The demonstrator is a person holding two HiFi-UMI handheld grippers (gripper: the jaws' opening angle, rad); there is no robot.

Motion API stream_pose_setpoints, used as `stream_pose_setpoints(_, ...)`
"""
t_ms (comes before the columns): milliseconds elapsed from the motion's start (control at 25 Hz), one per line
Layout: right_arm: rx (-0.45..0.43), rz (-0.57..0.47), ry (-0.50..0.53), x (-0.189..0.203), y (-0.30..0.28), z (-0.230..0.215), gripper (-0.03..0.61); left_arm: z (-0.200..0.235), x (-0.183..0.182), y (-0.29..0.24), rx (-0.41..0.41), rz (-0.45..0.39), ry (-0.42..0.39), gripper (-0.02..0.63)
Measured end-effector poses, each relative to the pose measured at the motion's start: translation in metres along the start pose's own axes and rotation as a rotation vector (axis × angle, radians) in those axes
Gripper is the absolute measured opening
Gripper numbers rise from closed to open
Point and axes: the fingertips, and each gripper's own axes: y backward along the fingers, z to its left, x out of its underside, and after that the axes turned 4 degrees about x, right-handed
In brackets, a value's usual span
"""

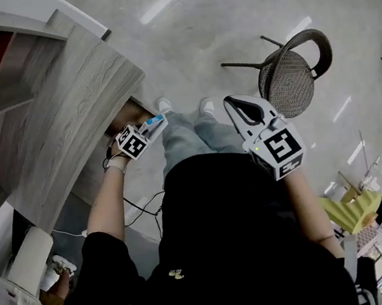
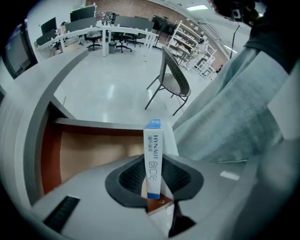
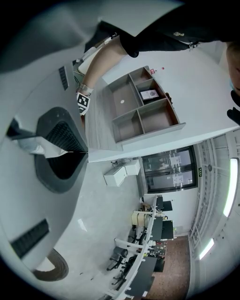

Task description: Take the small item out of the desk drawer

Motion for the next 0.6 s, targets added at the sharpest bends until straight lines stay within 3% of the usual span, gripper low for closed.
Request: stream_pose_setpoints(600, -0.14, -0.093, 0.094, -0.035, 0.0, 0.026, -0.003, -0.026, -0.014, 0.071, -0.14, -0.063, 0.2, 0.097)
